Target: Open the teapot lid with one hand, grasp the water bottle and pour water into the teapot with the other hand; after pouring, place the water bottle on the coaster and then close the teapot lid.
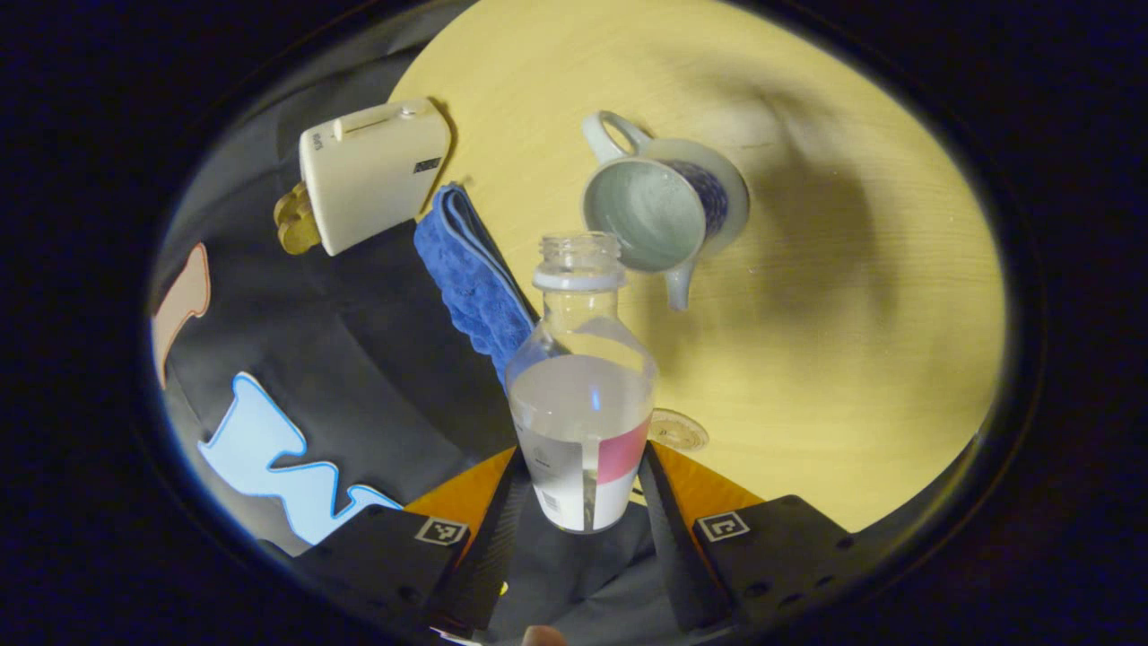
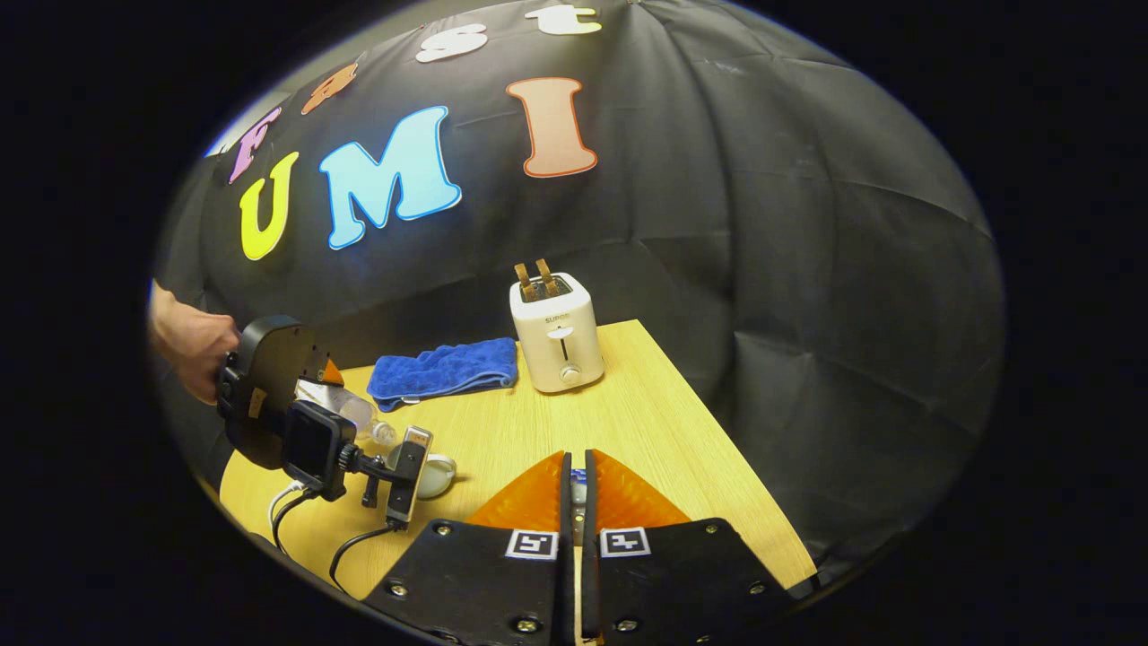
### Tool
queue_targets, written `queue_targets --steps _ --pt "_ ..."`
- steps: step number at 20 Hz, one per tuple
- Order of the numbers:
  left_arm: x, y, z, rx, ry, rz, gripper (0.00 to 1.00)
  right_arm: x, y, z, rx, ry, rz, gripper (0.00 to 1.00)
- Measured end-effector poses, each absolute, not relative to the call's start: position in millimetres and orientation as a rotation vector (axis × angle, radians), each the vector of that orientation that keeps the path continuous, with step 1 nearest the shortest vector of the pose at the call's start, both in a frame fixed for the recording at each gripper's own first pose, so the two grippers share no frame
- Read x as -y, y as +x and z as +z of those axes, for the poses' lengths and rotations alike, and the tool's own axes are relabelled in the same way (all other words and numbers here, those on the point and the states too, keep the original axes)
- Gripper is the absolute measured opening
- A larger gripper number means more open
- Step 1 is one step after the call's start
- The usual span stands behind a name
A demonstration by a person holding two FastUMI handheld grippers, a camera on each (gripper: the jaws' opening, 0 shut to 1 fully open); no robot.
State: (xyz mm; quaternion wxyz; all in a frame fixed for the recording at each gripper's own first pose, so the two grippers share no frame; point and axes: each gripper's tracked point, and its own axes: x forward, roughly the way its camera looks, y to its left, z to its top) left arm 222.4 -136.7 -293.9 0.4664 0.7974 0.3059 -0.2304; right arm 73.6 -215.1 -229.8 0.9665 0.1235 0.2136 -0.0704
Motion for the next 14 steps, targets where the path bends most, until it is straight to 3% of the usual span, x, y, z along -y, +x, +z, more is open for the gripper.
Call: queue_targets --steps 14 --pt "123 190 -297 -0.611 1.273 -0.469 0.84 190 79 -198 -0.429 0.182 -0.106 0.03"
